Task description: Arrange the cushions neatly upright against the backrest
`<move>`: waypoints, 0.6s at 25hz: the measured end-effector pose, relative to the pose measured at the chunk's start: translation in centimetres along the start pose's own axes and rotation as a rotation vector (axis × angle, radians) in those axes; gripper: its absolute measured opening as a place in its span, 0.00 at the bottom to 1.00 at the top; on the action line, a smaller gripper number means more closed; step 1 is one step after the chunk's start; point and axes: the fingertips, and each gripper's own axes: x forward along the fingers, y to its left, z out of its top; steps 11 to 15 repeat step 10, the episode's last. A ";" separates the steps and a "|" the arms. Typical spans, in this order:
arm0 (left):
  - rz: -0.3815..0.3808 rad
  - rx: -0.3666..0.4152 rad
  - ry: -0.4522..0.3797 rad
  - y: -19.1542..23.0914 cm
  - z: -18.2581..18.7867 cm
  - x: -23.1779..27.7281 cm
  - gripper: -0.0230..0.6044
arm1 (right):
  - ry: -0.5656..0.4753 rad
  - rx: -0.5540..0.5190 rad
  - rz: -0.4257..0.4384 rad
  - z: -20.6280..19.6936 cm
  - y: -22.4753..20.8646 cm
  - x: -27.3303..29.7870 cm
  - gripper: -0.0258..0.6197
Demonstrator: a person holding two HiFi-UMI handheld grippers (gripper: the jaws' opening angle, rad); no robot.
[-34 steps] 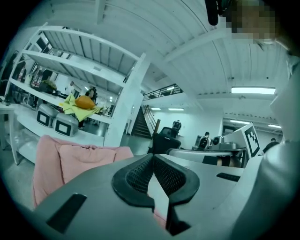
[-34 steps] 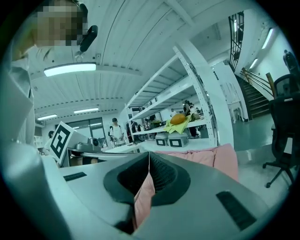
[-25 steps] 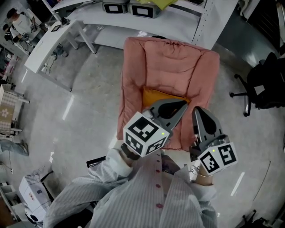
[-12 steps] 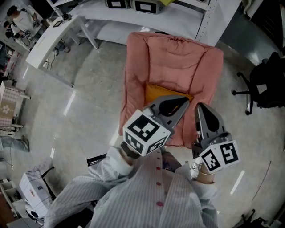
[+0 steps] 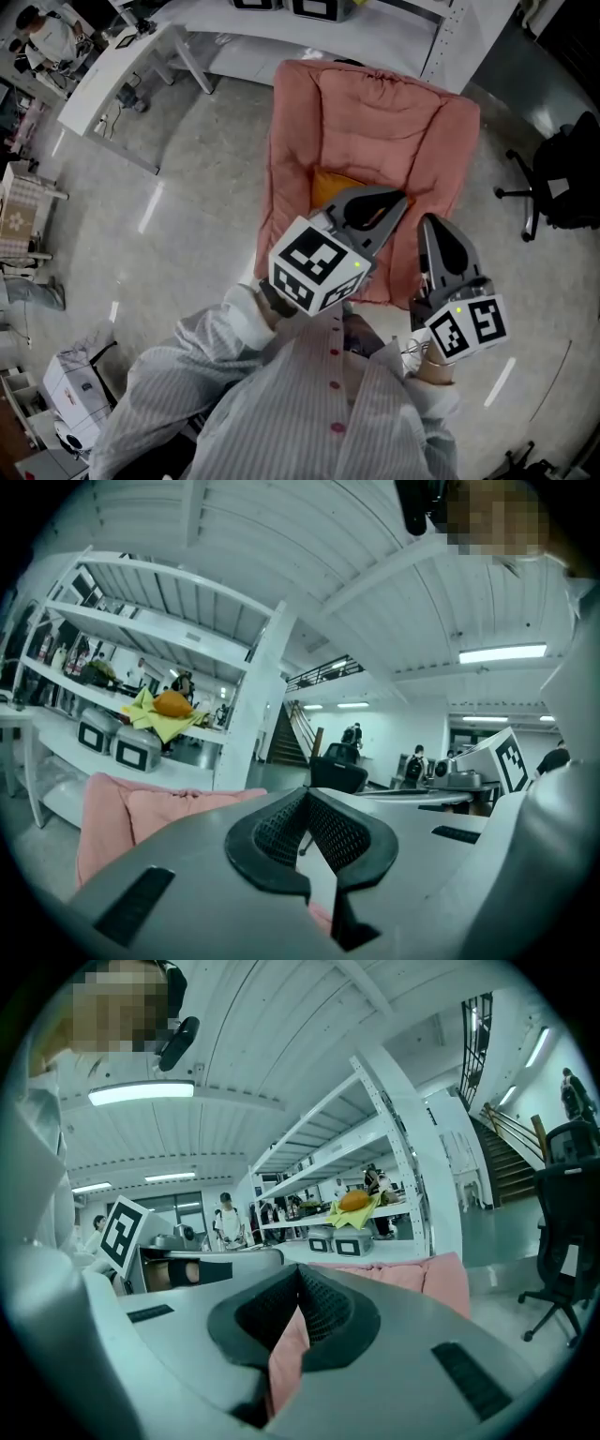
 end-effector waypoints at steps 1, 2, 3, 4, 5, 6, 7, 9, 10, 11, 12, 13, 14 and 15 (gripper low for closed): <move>0.003 0.021 -0.008 0.2 0.3 0.0 0.05 | 0.002 0.001 -0.002 0.0 0.0 0.0 0.06; 0.006 0.039 -0.016 0.3 0.6 -0.1 0.05 | 0.002 0.003 -0.003 0.0 0.1 0.1 0.06; 0.008 0.052 -0.023 0.5 0.9 -0.1 0.05 | 0.002 0.005 -0.003 0.0 0.1 0.0 0.06; 0.008 0.059 -0.029 0.7 1.2 -0.1 0.05 | 0.002 0.006 -0.003 0.1 0.1 0.0 0.06; 0.006 0.066 -0.035 0.8 1.4 -0.1 0.05 | 0.001 0.007 -0.003 0.1 0.0 0.0 0.06; 0.001 0.075 -0.040 0.9 1.7 0.1 0.05 | 0.000 0.005 -0.002 0.3 -0.2 -0.1 0.06; -0.006 0.087 -0.046 1.0 2.0 0.4 0.05 | -0.003 0.001 -0.003 0.5 -0.5 -0.1 0.06; -0.023 0.116 -0.057 1.1 2.5 1.4 0.05 | -0.010 -0.012 -0.006 1.0 -1.3 -0.1 0.06; -0.032 0.130 -0.063 1.1 2.8 2.0 0.05 | -0.014 -0.018 -0.009 1.3 -1.8 -0.2 0.06; -0.032 0.130 -0.063 1.1 2.8 2.0 0.05 | -0.014 -0.018 -0.009 1.3 -1.8 -0.2 0.06; -0.032 0.130 -0.063 1.1 2.8 2.0 0.05 | -0.014 -0.018 -0.009 1.3 -1.8 -0.2 0.06; -0.032 0.130 -0.063 1.1 2.8 2.0 0.05 | -0.014 -0.018 -0.009 1.3 -1.8 -0.2 0.06; -0.032 0.130 -0.063 1.1 2.8 2.0 0.05 | -0.014 -0.018 -0.009 1.3 -1.8 -0.2 0.06; -0.032 0.130 -0.063 1.1 2.8 2.0 0.05 | -0.014 -0.018 -0.009 1.3 -1.8 -0.2 0.06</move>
